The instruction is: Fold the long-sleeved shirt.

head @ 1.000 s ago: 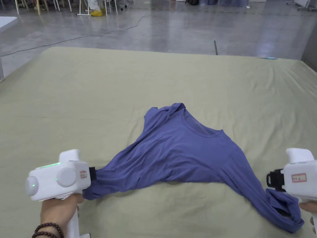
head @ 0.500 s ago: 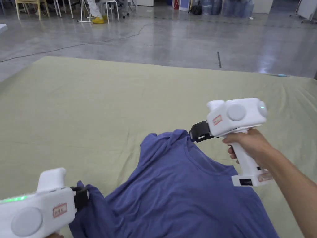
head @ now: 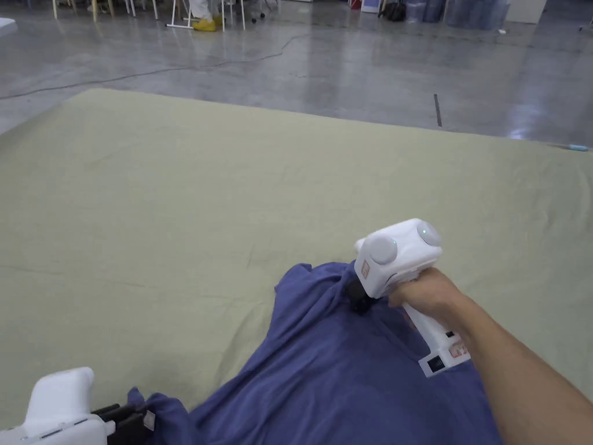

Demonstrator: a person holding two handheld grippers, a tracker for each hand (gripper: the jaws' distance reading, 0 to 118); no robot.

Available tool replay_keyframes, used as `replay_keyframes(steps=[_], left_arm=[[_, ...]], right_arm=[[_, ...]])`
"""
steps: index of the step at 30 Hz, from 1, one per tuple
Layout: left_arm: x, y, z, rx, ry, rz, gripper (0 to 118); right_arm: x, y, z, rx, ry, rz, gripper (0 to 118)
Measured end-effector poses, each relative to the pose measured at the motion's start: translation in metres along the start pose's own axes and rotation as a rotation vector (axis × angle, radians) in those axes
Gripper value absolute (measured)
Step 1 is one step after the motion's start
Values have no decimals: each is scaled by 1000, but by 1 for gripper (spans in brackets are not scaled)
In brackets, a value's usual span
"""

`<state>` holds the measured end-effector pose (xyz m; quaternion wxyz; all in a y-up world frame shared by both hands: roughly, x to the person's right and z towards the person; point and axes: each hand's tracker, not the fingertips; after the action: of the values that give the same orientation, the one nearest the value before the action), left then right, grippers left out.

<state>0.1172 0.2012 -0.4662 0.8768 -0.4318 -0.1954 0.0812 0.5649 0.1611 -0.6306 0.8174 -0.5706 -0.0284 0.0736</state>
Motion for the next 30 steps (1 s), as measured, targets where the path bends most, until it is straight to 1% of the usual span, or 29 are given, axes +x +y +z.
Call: replay_keyframes(steps=[1,2,3,4,5,6,7,8,9,10,12,14,15,19,22,25,26,27,28,30], left_arm=[[-1,0,3,6,8,5,3],[-1,1,6,12,14,6,3],[-1,2,9,22,18,3,3],[0,3,12,33,23,2,3],[0,5,18,41,29,-3,3],[0,8,25,54,28,-9,3],[0,13,32,76,25,-13,3],[0,21,40,104,25,-22,3],[1,30,51,126,16,-26,3],[3,45,61,166,3,-35,3],[9,76,81,255,-18,-36,3],[25,110,103,319,-54,-65,3],[34,130,111,363,-57,-88,3],[73,209,135,479,-37,-141,3],[103,271,146,556,-18,-171,3],[131,339,164,615,-68,-140,3],[142,360,173,646,-64,-137,3],[155,378,183,676,-48,-159,3],[168,395,192,698,-33,-179,3],[193,423,209,736,-18,-217,3]], right_arm=[[-4,-1,7,20,-51,45,25],[-7,-4,13,35,-53,58,10],[-9,-6,19,23,-35,41,10],[-11,-9,25,17,-45,41,10],[-12,-13,35,13,-53,56,10],[-10,-17,52,42,-66,63,10],[-5,-20,72,91,-68,38,10],[0,-23,95,135,-61,-5,10],[8,-26,121,152,-36,-38,10],[15,-29,148,196,-43,-54,10],[31,-33,206,275,-93,-66,10],[50,-38,264,340,-136,-104,10],[61,-41,294,387,-162,-129,10],[97,-50,405,521,-197,-235,10],[118,-45,466,622,-252,-289,10],[138,-29,516,696,-359,-294,10],[143,-25,533,723,-394,-309,10],[151,-19,549,749,-409,-319,10],[158,-12,561,770,-415,-353,10],[170,-3,590,830,-425,-394,10]])
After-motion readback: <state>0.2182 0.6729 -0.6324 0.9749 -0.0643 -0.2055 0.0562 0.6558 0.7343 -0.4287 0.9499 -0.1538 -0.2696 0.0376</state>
